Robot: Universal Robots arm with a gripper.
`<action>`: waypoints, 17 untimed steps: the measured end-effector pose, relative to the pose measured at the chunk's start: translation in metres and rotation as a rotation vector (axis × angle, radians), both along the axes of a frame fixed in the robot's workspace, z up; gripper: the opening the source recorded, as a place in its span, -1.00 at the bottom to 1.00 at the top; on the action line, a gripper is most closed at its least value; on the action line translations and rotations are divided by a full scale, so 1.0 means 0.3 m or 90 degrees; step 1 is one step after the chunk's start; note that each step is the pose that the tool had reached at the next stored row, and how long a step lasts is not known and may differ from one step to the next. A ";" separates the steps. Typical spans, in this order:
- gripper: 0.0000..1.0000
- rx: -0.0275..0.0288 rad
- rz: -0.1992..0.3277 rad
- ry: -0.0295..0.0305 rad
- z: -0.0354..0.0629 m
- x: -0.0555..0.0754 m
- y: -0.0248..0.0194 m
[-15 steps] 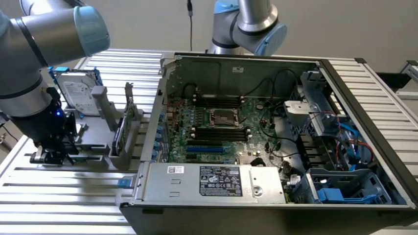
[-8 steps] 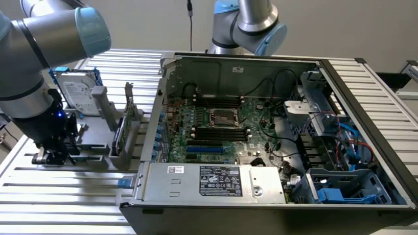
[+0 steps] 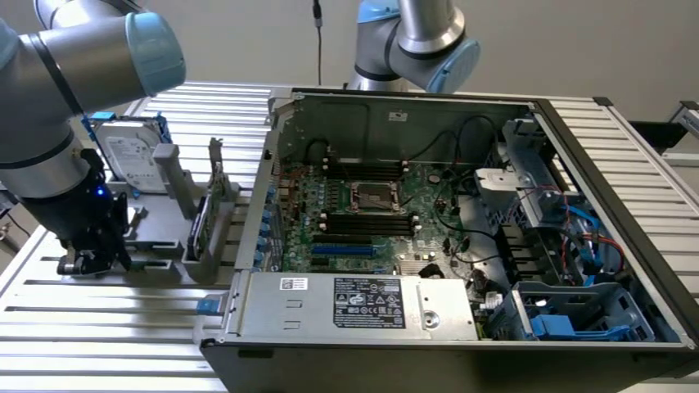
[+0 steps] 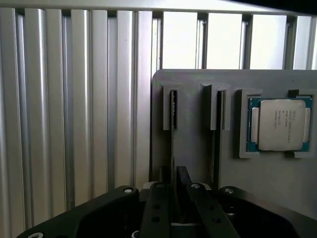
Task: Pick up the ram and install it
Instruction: 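Pick up the ram and move it above insertion slot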
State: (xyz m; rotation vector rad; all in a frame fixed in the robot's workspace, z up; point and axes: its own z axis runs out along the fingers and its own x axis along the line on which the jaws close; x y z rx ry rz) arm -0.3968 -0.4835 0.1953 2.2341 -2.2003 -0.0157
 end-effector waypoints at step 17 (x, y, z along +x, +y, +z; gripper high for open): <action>-0.73 0.0002 -0.012 0.0180 0.000 0.009 0.000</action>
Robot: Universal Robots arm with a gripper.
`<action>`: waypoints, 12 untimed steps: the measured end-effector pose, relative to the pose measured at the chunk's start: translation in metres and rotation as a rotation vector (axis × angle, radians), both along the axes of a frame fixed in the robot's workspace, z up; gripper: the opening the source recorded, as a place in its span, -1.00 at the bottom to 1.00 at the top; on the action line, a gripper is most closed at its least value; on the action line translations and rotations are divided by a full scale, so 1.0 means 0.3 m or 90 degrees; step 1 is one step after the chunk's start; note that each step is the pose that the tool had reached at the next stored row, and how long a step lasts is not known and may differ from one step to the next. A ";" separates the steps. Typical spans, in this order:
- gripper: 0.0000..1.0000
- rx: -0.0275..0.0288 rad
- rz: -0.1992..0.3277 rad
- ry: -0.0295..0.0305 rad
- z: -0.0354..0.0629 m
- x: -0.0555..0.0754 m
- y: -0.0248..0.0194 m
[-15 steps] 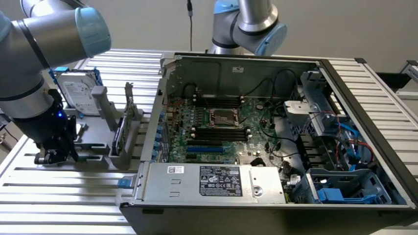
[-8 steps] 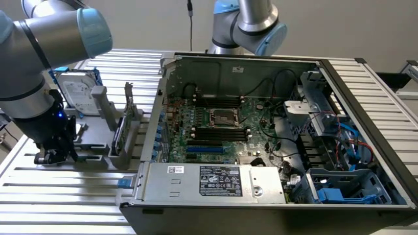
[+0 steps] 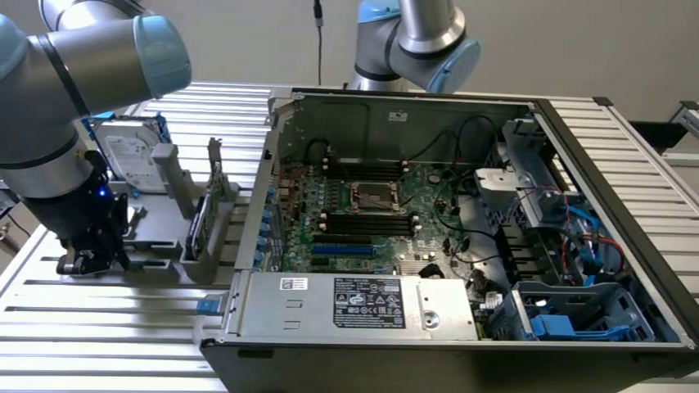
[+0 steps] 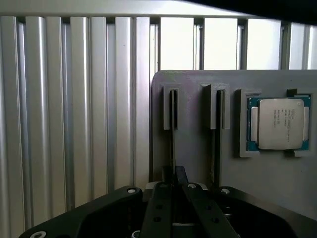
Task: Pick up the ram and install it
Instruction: 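Pick up the ram and move it above insertion slot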
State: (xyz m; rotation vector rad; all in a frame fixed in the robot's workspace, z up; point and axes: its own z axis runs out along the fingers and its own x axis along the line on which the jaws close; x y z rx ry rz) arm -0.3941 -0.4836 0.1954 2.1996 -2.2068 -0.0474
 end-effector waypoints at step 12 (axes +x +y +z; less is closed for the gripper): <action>-0.73 -0.0020 -0.006 0.0020 0.042 0.002 0.000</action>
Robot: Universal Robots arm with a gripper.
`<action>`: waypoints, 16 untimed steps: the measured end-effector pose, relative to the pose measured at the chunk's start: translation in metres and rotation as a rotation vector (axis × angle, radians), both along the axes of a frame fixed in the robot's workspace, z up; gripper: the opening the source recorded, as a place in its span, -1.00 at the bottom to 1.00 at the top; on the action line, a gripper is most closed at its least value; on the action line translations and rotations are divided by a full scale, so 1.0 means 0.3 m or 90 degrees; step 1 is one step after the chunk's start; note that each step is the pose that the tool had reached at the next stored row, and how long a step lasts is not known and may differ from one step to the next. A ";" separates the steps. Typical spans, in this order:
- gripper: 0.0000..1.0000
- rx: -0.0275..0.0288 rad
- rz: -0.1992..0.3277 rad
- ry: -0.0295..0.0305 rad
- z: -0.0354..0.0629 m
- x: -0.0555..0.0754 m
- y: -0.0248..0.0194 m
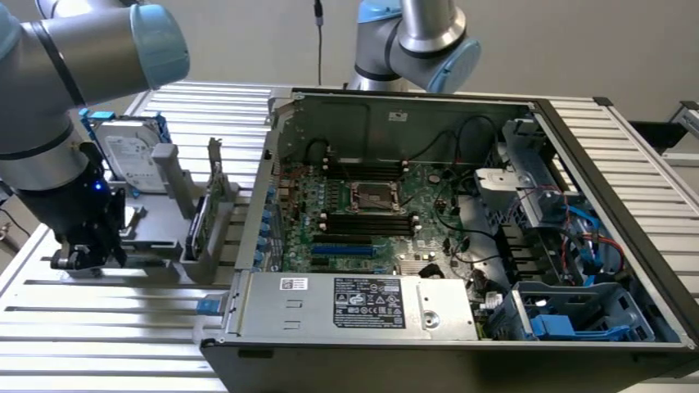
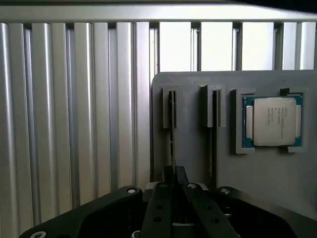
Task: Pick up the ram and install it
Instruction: 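Pick up the ram and move it above insertion slot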
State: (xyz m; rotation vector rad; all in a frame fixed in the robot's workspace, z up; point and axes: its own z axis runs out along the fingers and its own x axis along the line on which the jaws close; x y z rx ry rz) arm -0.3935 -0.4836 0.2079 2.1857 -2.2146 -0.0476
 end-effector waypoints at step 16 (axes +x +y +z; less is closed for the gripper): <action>-0.73 -0.0018 0.000 0.0042 0.227 0.031 0.002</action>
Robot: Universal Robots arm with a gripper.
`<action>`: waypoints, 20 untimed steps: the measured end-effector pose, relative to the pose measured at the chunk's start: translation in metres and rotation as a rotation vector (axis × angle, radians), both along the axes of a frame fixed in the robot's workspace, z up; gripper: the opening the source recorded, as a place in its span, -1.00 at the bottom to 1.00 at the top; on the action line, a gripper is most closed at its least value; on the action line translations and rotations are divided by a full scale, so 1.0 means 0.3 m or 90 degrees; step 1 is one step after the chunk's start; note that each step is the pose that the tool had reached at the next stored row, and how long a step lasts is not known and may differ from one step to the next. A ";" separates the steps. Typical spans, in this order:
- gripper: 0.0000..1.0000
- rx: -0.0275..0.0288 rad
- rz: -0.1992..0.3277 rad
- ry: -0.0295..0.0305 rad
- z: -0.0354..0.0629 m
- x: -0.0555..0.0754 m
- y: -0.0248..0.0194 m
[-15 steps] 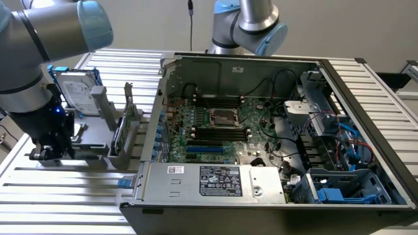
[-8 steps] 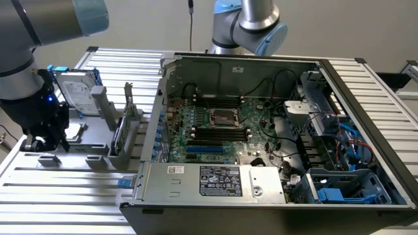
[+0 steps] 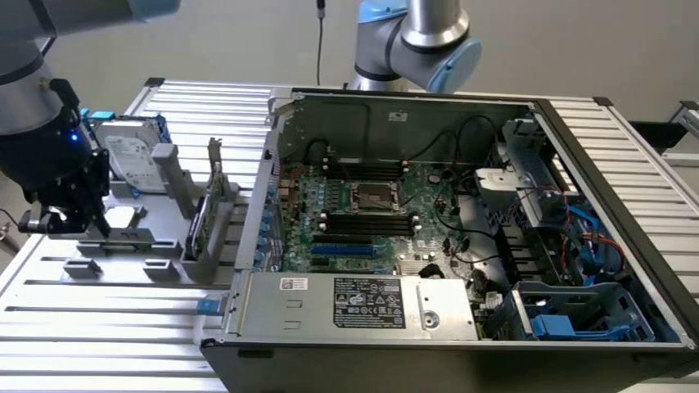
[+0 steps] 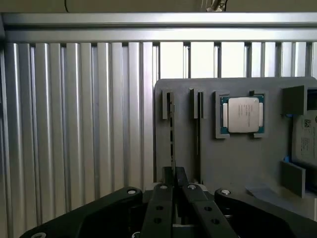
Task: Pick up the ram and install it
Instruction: 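Pick up the ram and move it above insertion slot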
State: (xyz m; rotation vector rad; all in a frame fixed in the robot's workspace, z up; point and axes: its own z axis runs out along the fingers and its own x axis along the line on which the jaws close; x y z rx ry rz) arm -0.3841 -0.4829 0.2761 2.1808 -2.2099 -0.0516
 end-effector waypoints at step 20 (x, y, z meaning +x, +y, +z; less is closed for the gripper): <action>-0.73 0.0000 0.000 0.0002 0.303 0.229 0.015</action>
